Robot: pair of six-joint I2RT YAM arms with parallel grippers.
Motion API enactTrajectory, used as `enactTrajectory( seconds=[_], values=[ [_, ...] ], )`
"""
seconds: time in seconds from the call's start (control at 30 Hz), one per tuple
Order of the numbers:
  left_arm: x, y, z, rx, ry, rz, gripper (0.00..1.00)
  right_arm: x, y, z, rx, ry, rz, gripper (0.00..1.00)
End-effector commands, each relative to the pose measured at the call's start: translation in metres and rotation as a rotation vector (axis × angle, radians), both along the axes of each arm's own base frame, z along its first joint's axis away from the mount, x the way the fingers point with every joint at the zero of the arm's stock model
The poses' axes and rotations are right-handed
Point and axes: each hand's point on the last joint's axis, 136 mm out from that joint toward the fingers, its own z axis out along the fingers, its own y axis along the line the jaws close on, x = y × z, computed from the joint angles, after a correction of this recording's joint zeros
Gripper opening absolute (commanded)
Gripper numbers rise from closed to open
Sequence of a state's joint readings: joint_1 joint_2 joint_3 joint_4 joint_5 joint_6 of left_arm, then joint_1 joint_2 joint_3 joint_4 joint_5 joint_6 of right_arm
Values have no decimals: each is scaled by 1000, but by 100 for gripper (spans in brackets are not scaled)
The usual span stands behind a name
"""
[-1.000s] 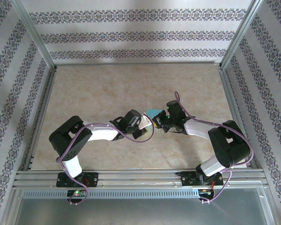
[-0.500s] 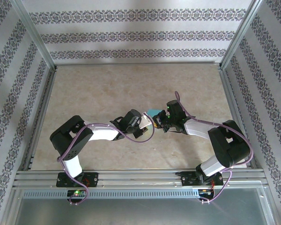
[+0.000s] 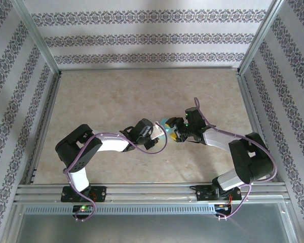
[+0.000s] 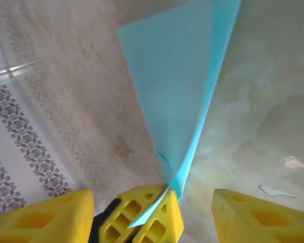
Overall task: Fold a paper plane with a square sheet of paper (pick it up from the middle)
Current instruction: Fold the wing for the fifth time at the center of the table.
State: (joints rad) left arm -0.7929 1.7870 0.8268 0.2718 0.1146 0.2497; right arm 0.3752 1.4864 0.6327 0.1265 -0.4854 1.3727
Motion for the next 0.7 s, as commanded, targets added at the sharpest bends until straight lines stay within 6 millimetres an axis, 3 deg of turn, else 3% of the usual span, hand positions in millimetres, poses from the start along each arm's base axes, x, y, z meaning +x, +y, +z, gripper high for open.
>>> enactTrajectory(
  seconds=[0.0, 0.3, 0.67],
  values=[
    [-6, -9, -3, -31, 37, -3, 11, 0, -14, 5, -46, -42, -13, 66],
    [-7, -11, -8, -95, 103, 65, 12, 0, -34, 13, -101, -80, -37, 70],
    [-11, -9, -15, -138, 160, 116, 16, -3, -37, 7, -107, -65, -40, 70]
  ],
)
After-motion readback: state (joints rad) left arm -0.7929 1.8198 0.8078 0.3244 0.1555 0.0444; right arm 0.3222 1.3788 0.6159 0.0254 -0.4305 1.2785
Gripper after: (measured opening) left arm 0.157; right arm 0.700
